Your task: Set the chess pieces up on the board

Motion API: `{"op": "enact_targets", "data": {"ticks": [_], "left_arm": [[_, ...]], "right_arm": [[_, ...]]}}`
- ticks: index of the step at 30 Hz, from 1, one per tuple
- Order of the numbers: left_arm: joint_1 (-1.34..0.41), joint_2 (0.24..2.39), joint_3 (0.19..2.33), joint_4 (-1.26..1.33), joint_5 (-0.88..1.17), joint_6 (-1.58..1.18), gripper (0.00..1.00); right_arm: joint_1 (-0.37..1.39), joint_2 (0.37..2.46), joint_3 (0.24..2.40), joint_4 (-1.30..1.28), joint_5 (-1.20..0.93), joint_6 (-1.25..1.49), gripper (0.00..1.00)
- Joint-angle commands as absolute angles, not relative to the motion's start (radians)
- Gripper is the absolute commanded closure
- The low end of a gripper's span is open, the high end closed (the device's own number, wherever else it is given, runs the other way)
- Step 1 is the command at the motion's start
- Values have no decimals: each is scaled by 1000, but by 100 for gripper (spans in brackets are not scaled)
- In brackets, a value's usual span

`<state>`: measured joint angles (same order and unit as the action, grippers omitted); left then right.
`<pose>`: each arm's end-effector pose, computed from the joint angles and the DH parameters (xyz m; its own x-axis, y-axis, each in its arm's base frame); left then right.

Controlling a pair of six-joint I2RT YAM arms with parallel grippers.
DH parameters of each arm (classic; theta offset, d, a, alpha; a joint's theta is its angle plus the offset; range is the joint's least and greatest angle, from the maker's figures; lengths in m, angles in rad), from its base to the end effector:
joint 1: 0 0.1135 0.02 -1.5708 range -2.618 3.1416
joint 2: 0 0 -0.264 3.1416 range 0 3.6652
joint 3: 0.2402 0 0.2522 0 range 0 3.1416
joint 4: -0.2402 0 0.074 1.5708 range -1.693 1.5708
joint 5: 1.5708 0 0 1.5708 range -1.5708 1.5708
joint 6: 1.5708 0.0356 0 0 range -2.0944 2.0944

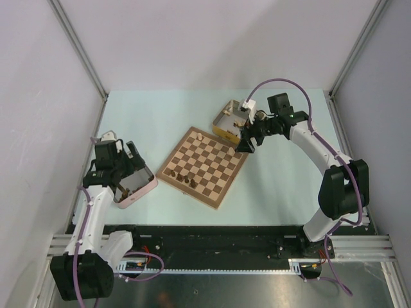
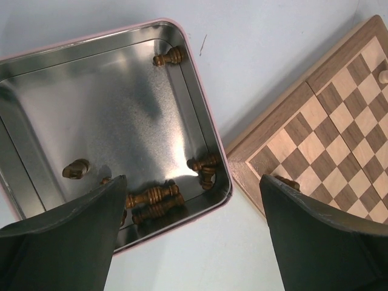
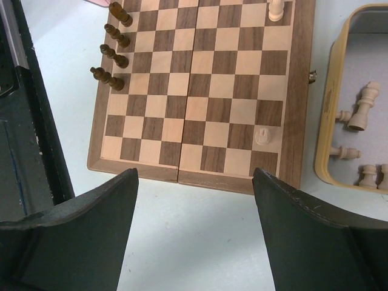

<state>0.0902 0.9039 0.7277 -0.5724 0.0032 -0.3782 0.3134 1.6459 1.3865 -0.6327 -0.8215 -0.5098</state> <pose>0.1879 0.0169 0.2625 -0.5975 -0.4248 -0.6801 -0.3318 0.9031 -0.2725 0.3284 0.1338 0.2954 -0.3305 -0.4565 -0.8261 -0.9263 0.3248 0.1911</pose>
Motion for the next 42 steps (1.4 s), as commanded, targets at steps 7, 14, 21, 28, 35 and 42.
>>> {"op": "enact_targets", "data": {"ticks": [7, 14, 21, 28, 35, 42], "left_arm": [[101, 910, 750, -519, 57, -373, 10], [100, 825, 769, -472, 66, -417, 12], [101, 735, 742, -469, 86, -474, 11], [101, 716, 814, -474, 137, -506, 11], [101, 641, 796, -483, 129, -564, 10], [101, 601, 762, -495, 146, -561, 10]], "right_arm": [[264, 1674, 1384, -647, -833, -531, 19], [118, 1661, 1384, -654, -897, -523, 19], [77, 1684, 1482, -669, -805, -523, 18], [141, 1879, 1718, -796, -747, -512, 20], [166, 2075, 1946, -799, -582, -448, 26], [189, 2259, 2169, -821, -509, -434, 33]]}}
